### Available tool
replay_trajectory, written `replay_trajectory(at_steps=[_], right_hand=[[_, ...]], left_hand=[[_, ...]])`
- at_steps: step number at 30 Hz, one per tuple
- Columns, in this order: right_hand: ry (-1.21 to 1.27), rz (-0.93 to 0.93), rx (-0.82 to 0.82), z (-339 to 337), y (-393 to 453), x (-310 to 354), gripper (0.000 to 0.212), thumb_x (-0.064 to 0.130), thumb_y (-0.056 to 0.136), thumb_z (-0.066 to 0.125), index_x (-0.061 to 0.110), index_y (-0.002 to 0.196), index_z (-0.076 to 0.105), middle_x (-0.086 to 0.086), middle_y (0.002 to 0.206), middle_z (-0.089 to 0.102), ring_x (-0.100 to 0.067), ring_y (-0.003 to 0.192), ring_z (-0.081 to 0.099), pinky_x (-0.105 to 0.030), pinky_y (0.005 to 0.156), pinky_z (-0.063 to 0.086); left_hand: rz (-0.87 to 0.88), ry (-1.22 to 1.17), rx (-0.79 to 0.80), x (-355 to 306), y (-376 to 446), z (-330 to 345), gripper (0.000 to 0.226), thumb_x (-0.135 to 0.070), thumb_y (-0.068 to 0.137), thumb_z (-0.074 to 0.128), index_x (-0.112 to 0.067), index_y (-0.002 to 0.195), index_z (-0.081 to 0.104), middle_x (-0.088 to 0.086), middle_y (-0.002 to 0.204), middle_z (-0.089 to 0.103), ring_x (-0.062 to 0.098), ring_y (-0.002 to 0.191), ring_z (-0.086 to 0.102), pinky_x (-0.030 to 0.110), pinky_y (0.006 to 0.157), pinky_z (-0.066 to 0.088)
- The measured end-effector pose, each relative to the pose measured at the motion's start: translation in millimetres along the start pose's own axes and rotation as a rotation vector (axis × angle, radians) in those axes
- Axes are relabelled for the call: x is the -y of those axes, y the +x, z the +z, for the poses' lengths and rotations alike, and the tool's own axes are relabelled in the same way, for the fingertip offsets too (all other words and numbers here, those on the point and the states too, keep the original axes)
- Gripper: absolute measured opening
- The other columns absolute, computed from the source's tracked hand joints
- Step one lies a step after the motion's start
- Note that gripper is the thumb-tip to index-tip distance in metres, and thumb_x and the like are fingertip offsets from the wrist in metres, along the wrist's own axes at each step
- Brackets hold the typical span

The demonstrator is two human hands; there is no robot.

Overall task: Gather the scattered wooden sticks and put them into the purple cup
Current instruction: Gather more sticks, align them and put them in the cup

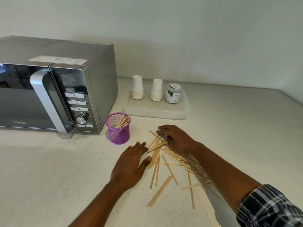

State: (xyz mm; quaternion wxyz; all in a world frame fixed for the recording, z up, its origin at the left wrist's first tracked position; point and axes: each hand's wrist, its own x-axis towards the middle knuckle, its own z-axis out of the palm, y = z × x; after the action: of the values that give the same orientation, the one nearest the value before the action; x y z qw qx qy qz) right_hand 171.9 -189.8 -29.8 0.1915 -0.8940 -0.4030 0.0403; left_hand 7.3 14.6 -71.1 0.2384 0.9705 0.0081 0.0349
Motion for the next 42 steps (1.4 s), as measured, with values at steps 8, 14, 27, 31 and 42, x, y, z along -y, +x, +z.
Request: replay_trajectory(at_steps=[8, 14, 27, 31, 42], right_hand=[[0.029, -0.035, -0.089, -19.3, -56.9, -28.4, 0.035, 0.003, 0.089, 0.06, 0.023, 0.112, 0.078, 0.008, 0.113, 0.071, -0.005, 0.099, 0.064, -0.029, 0.086, 0.054], [-0.066, 0.021, -0.121, -15.0, -76.6, -30.7, 0.041, 0.005, 0.094, 0.055, 0.017, 0.133, 0.066, -0.006, 0.134, 0.063, -0.025, 0.123, 0.056, -0.041, 0.102, 0.048], [-0.041, 0.434, 0.259, -64.9, -180.4, -24.4, 0.146, 0.097, 0.037, 0.068, 0.032, 0.158, 0.018, 0.01, 0.145, 0.033, -0.014, 0.131, 0.038, -0.034, 0.104, 0.047], [-0.05, 0.447, 0.344, -46.3, -207.6, -10.5, 0.158, 0.096, 0.026, 0.072, 0.026, 0.154, 0.012, 0.009, 0.133, 0.028, -0.013, 0.122, 0.035, -0.033, 0.101, 0.049], [0.222, 0.484, -0.022, -31.1, -181.2, 22.2, 0.051, 0.037, 0.056, 0.098, 0.016, 0.08, 0.057, -0.004, 0.093, 0.061, -0.024, 0.085, 0.06, -0.039, 0.074, 0.053]], left_hand=[[0.034, -0.057, -0.066, -13.4, 13.7, -8.4, 0.061, -0.068, 0.098, 0.034, -0.035, 0.149, 0.04, -0.013, 0.164, 0.029, 0.012, 0.15, 0.027, 0.035, 0.118, 0.03], [0.131, -0.066, 0.109, -46.2, 50.9, -3.8, 0.08, -0.07, 0.096, 0.035, -0.026, 0.161, 0.021, -0.007, 0.169, 0.014, 0.016, 0.156, 0.006, 0.035, 0.123, 0.013], [0.034, 0.067, 0.071, -41.6, -31.5, -8.3, 0.102, -0.093, 0.076, 0.043, -0.036, 0.158, 0.019, -0.012, 0.16, 0.022, 0.013, 0.144, 0.023, 0.036, 0.112, 0.036], [-0.052, 0.173, 0.176, -32.1, -48.5, -8.5, 0.129, -0.108, 0.052, 0.031, -0.037, 0.158, 0.012, -0.01, 0.149, 0.024, 0.013, 0.131, 0.025, 0.038, 0.108, 0.035], [-0.018, 0.095, 0.017, -63.3, -28.5, 14.7, 0.104, -0.09, 0.078, 0.036, -0.026, 0.159, 0.02, -0.001, 0.164, 0.015, 0.023, 0.147, 0.015, 0.048, 0.116, 0.025]])
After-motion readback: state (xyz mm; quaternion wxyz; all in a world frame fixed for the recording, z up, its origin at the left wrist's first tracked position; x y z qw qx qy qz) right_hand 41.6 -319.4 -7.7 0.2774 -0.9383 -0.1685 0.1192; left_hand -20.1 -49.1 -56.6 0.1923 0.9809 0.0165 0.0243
